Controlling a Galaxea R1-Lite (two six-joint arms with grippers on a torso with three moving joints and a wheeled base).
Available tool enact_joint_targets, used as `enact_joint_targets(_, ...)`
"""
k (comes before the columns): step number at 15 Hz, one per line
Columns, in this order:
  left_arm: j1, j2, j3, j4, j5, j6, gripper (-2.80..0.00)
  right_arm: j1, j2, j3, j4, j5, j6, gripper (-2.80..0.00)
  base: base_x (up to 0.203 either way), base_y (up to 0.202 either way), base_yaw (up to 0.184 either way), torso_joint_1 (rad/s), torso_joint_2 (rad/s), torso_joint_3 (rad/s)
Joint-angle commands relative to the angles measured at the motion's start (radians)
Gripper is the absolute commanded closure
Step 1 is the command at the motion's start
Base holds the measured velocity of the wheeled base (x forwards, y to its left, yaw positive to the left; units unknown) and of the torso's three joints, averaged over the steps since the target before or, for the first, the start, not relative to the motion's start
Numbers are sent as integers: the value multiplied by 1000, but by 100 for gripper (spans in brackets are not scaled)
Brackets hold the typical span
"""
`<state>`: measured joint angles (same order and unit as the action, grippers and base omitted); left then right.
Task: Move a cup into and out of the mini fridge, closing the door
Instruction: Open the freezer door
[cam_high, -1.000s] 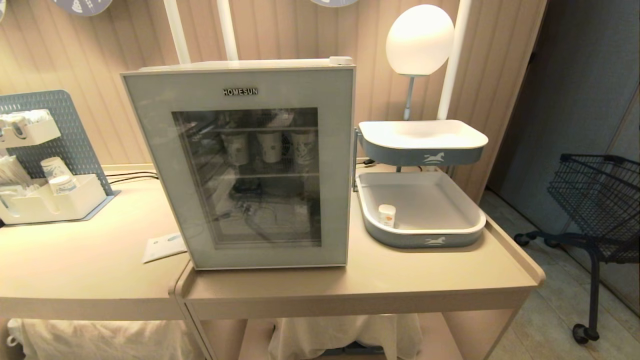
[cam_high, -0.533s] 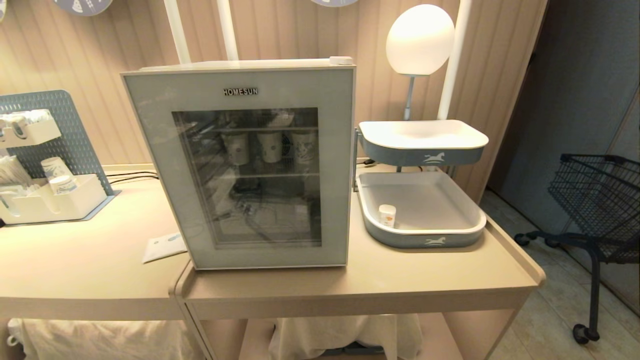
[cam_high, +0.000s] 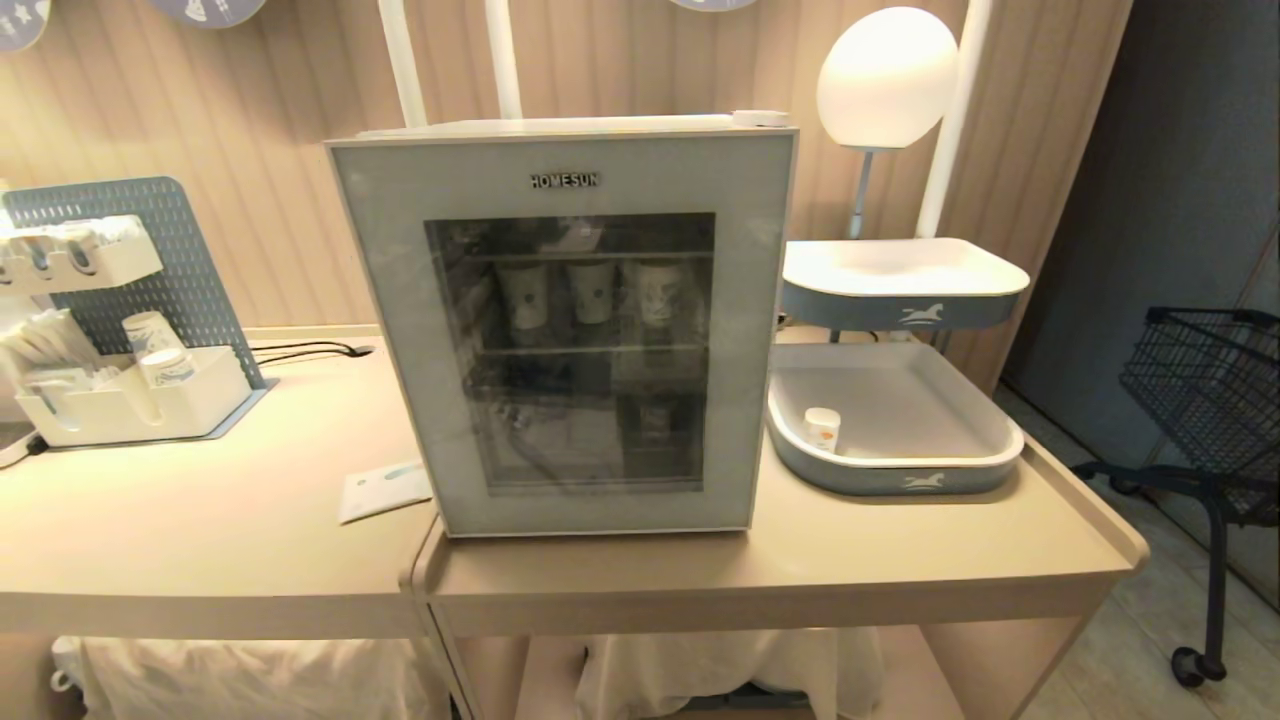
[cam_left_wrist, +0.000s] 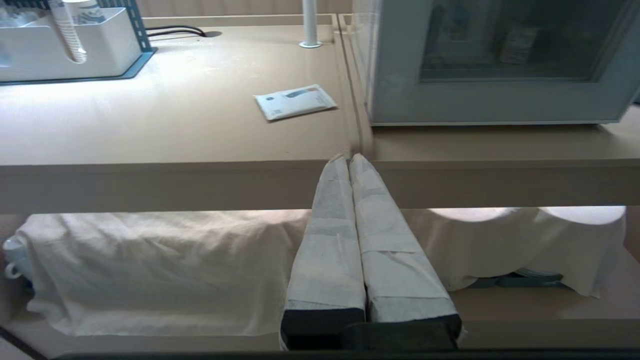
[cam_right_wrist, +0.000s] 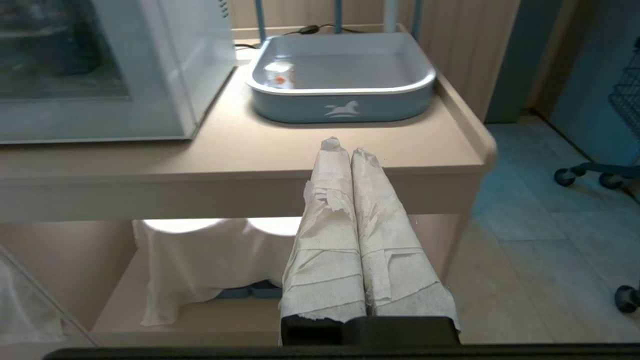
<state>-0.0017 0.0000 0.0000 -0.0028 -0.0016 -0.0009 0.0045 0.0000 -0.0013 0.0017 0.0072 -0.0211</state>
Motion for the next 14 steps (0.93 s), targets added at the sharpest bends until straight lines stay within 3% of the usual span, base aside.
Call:
enact_joint_targets(1,0,-2,2,0,0,-1,0,-1,2,0,0,0,0,0,0,193,1,2,7,-2)
enact_joint_targets(7,0,-2,0,0,0,-1,0,-1,2,0,0,0,0,0,0,180,3,5,1,4)
enact_joint_targets(14,0,-2,2,0,0,-1,0,-1,2,0,1,-3,3,0,0,10,1,1,0,0)
